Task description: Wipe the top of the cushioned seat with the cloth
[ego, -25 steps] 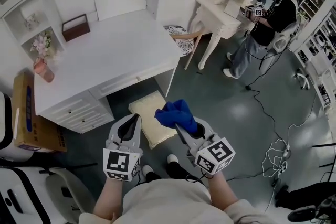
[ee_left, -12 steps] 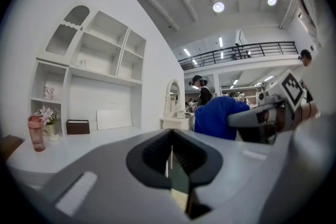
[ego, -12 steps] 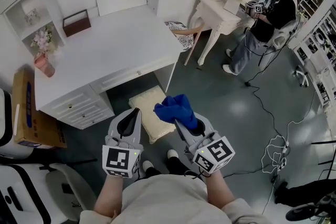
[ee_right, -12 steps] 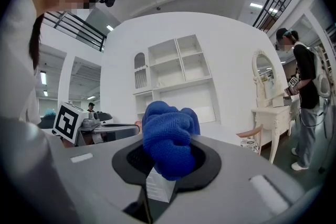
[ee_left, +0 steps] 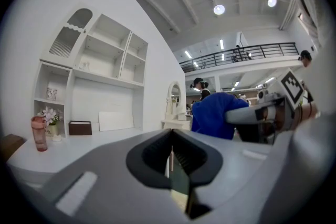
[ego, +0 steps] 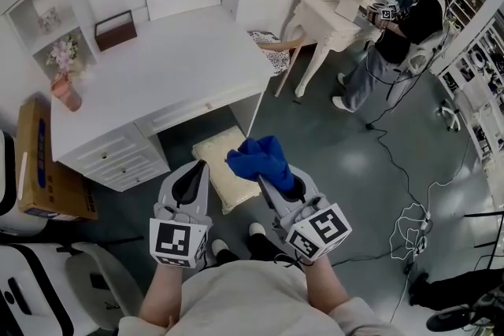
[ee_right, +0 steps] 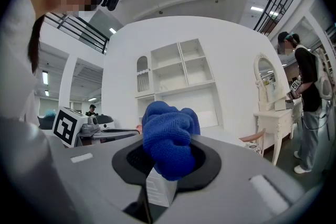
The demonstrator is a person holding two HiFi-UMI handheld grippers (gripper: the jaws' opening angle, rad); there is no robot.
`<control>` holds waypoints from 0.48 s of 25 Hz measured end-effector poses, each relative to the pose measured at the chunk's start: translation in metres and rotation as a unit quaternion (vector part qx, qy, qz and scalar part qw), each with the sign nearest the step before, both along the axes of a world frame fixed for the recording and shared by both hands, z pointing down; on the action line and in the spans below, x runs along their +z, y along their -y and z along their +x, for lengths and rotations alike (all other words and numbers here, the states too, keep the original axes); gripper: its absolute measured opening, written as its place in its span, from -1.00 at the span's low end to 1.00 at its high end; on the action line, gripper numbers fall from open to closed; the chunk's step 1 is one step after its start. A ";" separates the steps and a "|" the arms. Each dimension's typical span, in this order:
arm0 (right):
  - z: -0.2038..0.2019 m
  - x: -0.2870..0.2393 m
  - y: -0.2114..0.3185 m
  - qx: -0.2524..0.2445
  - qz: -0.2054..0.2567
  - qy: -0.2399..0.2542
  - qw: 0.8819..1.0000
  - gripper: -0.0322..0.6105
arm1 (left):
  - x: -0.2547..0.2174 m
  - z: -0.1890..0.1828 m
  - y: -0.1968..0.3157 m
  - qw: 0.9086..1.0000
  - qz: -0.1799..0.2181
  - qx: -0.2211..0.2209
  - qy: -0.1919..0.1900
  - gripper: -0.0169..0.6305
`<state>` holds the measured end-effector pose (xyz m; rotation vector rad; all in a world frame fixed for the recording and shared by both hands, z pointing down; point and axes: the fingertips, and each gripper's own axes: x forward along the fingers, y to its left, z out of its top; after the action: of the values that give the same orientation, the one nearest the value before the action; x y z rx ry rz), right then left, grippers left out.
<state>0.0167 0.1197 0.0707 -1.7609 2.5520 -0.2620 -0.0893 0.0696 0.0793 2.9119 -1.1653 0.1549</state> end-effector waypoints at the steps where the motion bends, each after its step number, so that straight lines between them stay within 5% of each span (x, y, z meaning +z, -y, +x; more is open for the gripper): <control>1: -0.001 0.000 0.000 0.000 0.000 0.000 1.000 -0.63 | 0.000 -0.001 0.000 1.000 0.001 -0.001 0.000 -0.94; 12: -0.006 -0.009 -0.004 0.004 0.008 -0.006 1.000 -0.63 | -0.006 -0.008 -0.004 1.000 0.004 -0.001 -0.009 -0.94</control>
<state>0.0102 0.1240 0.0621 -1.7712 2.5482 -0.2325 -0.0970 0.0734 0.0736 2.9126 -1.1683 0.1249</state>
